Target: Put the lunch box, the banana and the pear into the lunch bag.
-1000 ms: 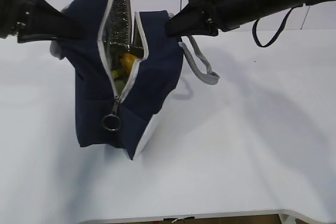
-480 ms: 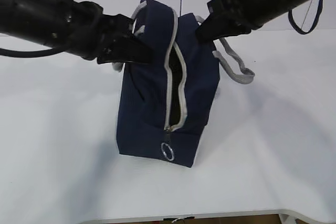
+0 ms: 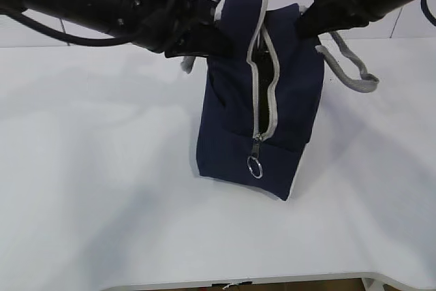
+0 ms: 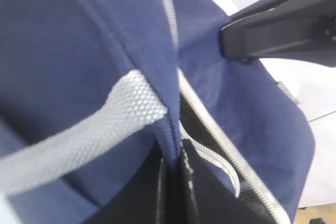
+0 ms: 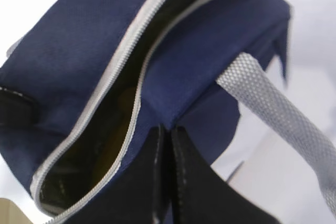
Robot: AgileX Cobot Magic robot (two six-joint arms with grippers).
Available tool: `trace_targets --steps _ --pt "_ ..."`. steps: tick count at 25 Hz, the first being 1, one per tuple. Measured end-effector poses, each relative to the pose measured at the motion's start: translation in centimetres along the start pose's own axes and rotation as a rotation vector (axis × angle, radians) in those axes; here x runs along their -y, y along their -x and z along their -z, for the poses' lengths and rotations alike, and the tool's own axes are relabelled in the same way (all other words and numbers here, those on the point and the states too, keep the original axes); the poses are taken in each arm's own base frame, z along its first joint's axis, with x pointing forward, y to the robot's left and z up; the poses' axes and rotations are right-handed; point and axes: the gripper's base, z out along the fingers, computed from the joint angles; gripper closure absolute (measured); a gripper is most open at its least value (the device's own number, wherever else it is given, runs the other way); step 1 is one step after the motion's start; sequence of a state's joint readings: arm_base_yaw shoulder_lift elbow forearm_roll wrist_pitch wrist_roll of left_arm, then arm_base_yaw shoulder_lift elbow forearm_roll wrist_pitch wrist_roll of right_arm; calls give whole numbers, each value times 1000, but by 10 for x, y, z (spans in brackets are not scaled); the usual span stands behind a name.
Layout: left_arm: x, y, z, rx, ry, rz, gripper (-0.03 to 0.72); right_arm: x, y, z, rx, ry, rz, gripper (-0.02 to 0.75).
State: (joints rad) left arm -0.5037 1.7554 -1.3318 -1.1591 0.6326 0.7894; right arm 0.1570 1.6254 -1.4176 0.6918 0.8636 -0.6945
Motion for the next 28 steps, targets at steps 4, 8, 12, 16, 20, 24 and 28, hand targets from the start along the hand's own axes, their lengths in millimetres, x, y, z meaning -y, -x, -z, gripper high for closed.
trace_targets --steps 4,8,12,16,20,24,28 --pt "-5 -1 -7 -13 4 9 704 2 2 0 19 -19 47 720" --pt "-9 -2 -12 -21 6 14 704 7 8 1 84 -78 88 720" --pt "-7 -3 -14 -21 11 7 704 11 11 0 126 -118 92 720" --pt "-4 -4 -20 1 62 -43 704 17 10 -10 124 -120 72 720" --pt "0 -5 -23 4 83 -82 704 23 13 -17 170 -143 58 720" --pt "-2 -5 -25 9 99 -89 704 26 18 -17 224 -177 59 720" --pt "-6 -4 -26 29 134 -109 704 26 17 -18 217 -165 54 720"
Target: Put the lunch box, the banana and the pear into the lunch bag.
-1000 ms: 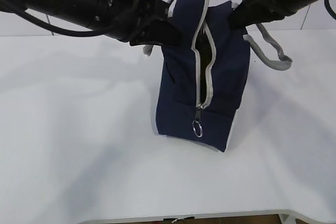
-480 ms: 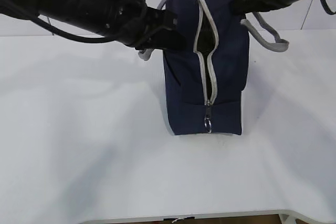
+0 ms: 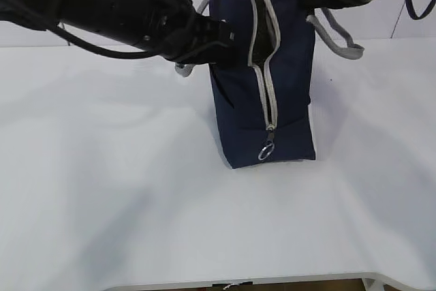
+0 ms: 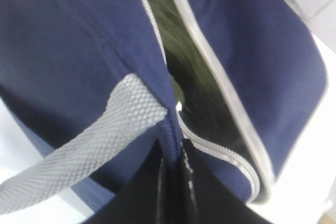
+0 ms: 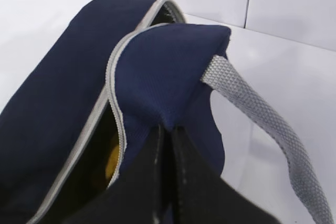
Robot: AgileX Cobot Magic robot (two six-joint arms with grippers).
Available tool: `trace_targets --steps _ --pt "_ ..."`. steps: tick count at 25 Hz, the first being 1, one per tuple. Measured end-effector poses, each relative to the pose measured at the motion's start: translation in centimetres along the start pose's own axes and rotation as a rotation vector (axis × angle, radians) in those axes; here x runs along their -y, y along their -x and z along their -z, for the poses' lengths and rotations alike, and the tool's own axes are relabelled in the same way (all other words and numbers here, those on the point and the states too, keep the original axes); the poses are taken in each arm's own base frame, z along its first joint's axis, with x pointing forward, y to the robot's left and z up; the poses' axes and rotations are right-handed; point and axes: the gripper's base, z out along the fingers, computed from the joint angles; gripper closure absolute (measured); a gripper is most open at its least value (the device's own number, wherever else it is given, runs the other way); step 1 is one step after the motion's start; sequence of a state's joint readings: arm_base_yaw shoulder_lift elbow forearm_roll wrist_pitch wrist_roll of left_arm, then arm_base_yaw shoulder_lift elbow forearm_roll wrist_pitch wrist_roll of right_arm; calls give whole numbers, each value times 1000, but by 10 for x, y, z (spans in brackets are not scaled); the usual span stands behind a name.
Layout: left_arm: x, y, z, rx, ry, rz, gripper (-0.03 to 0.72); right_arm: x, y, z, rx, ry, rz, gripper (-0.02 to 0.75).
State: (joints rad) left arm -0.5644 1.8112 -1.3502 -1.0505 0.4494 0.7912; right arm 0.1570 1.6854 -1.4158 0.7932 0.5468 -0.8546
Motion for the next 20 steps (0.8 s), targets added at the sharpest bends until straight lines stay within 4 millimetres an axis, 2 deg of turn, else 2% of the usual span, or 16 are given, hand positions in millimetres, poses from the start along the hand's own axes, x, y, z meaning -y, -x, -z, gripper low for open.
trace_targets --steps 6,15,20 --pt "-2 -1 -2 1 10 0 704 2 -7 -10 -31 17 -13 720" --pt "-3 -2 -4 -4 12 -2 704 3 -8 -14 -23 15 -28 711" --pt "-3 -2 -4 -4 12 -2 704 3 -8 -14 -21 17 -28 593"
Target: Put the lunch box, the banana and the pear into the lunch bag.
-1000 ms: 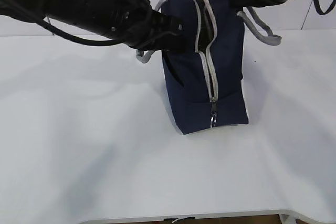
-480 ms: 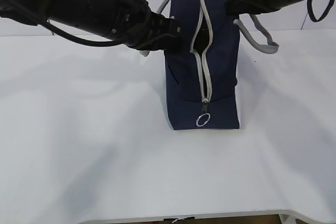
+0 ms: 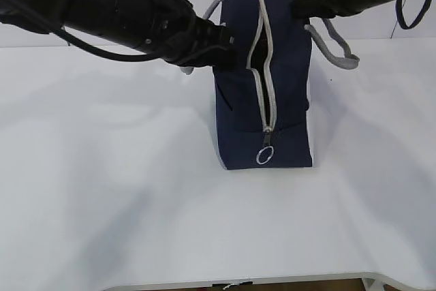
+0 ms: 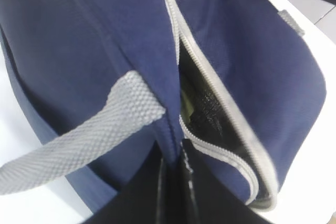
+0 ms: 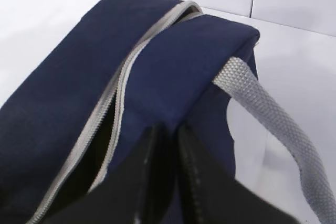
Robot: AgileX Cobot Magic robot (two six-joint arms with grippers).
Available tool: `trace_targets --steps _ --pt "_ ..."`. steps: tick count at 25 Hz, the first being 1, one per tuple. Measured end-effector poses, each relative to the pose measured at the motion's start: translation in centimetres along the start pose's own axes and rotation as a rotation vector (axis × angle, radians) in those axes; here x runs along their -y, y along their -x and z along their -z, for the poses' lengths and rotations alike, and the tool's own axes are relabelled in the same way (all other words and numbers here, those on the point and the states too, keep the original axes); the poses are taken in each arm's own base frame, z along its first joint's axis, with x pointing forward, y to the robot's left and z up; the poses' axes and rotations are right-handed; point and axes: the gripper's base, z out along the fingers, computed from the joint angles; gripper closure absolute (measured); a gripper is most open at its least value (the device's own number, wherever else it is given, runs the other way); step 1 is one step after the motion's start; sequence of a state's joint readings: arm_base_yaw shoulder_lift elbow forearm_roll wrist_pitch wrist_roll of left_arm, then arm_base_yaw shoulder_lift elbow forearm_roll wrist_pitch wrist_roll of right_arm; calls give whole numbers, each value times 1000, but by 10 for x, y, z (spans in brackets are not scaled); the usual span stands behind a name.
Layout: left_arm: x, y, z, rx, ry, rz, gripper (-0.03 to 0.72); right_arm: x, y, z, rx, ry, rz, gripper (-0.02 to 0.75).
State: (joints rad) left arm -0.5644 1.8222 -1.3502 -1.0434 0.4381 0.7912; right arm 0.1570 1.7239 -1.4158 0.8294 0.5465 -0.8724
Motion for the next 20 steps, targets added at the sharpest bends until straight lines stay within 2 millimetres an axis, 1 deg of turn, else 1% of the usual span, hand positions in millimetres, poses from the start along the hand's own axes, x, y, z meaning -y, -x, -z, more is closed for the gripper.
trace_targets --steps 2,4,8,10,16,20 --pt "0 0 0 0 0 -1 704 0 0 0 0 0 2 536" --pt "0 0 0 0 0 -1 704 -1 0 0 -3 6 0 503" --pt "0 0 0 0 0 -1 704 -1 0 1 -7 13 1 483" --pt "0 0 0 0 0 -1 704 -3 2 5 3 13 6 479" --pt "0 0 0 -4 -2 -2 704 -16 19 37 62 27 54 476" --pt "0 0 0 -4 -2 -2 704 -29 23 59 44 72 108 475"
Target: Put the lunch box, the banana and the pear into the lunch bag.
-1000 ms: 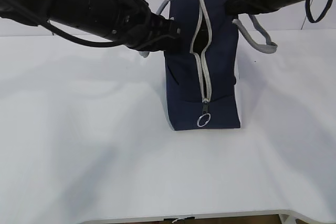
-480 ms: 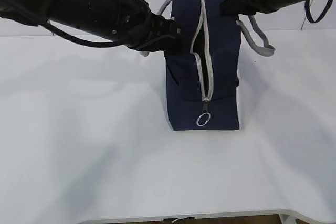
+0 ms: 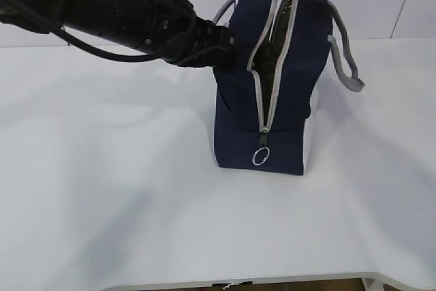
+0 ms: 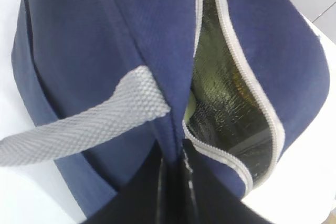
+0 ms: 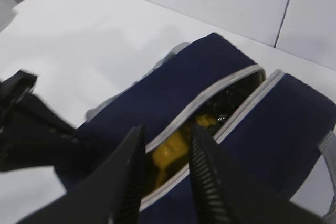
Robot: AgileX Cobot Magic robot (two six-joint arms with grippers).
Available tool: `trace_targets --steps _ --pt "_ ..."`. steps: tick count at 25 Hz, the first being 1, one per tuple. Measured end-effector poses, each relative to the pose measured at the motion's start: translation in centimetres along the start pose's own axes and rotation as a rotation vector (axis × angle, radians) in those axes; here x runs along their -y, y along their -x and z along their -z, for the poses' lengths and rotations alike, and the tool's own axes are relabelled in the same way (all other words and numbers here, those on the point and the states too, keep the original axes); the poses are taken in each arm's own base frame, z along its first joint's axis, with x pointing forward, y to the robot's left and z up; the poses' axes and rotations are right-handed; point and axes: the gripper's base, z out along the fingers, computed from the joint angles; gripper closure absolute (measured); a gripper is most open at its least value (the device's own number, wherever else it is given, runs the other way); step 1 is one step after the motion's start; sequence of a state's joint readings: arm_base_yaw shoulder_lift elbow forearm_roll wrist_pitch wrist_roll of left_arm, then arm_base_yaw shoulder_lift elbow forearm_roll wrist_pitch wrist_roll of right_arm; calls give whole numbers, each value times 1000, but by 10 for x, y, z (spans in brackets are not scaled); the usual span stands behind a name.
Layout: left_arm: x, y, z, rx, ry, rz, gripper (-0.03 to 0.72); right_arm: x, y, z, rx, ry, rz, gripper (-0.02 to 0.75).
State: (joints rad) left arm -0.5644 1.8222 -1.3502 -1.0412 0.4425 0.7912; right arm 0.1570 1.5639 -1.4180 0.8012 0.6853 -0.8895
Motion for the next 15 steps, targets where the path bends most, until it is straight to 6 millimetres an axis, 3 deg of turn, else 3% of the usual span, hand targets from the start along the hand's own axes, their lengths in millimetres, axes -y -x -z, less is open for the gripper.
trace_targets --steps 15 --pt "0 0 0 0 0 0 704 -50 3 74 -133 197 190 475"
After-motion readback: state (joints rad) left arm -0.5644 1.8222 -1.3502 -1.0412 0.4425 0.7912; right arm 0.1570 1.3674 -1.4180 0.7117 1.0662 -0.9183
